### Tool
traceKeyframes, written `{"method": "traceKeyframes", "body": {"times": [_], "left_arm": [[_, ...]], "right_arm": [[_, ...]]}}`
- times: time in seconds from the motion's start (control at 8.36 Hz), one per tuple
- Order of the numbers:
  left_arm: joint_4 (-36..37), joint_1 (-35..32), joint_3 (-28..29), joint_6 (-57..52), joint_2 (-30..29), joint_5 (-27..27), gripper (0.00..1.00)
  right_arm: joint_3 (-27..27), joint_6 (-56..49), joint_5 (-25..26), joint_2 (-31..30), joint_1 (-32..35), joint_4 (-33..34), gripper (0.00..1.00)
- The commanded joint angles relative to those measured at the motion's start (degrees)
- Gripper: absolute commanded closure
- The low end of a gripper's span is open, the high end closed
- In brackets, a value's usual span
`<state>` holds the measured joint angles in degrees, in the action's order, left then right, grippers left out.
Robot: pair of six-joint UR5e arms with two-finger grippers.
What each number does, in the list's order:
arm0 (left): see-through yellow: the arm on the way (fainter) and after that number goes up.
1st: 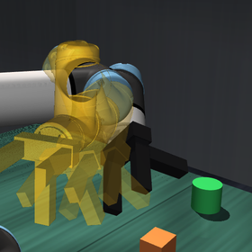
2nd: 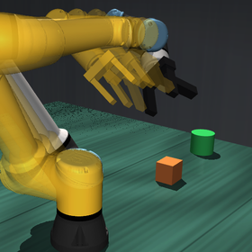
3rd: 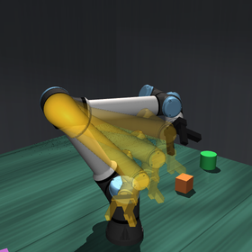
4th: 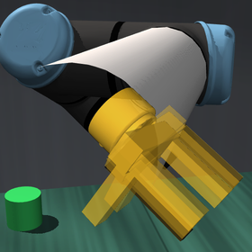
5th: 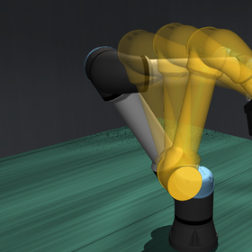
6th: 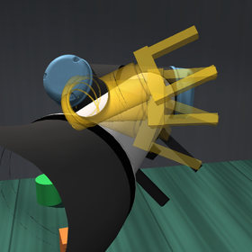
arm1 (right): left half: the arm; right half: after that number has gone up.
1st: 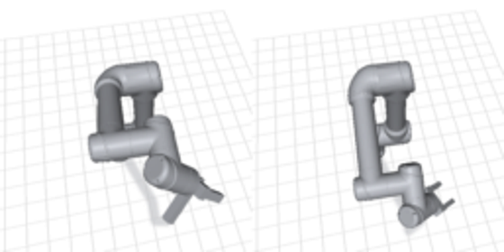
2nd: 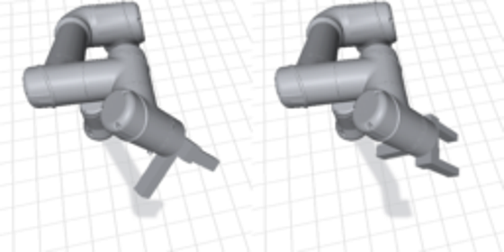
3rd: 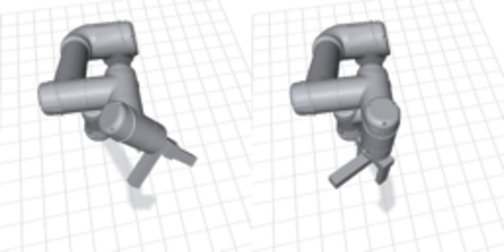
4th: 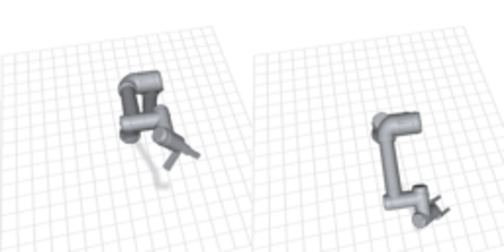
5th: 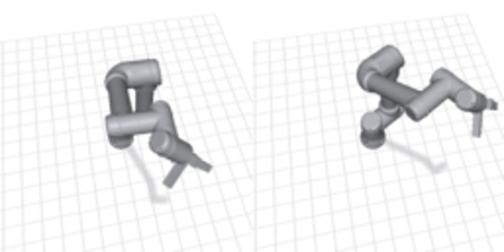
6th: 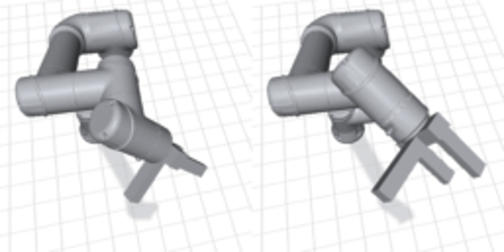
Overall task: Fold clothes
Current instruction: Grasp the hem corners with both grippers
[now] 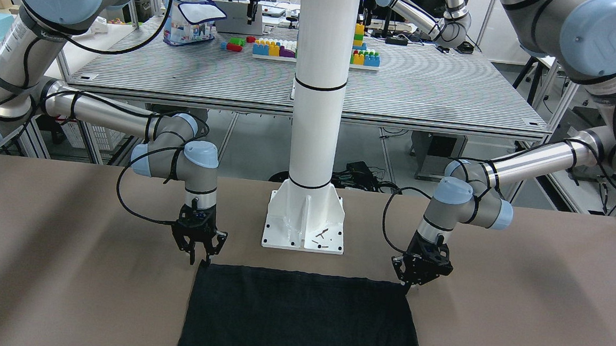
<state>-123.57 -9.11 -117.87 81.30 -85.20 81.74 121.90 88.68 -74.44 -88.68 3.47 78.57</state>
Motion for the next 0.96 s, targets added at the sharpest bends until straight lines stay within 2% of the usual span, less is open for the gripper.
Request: {"method": "traceKeyframes", "body": {"times": [0.0,0.24,0.36,0.6,0.84], "left_arm": [[0.00,-0.04,-0.16,0.00,0.03,0.08,1.00],[0.00,-0.12,-0.34,0.00,0.03,0.17,1.00],[0.00,-0.21,-0.34,0.00,0.03,0.17,1.00],[0.00,-0.47,-0.78,-0.09,0.03,0.26,1.00],[0.09,-2.04,-3.14,-1.48,0.03,2.44,1.00]], "right_arm": [[-1.13,0.00,0.00,0.78,-0.13,0.01,0.71],[-0.61,0.00,0.00,0.35,-0.04,0.01,0.95],[-0.52,0.00,0.09,0.43,-0.04,0.01,1.00],[-0.35,0.09,0.09,0.78,-0.04,-0.08,1.00],[2.88,0.00,-0.35,0.79,0.66,0.01,1.00]]}}
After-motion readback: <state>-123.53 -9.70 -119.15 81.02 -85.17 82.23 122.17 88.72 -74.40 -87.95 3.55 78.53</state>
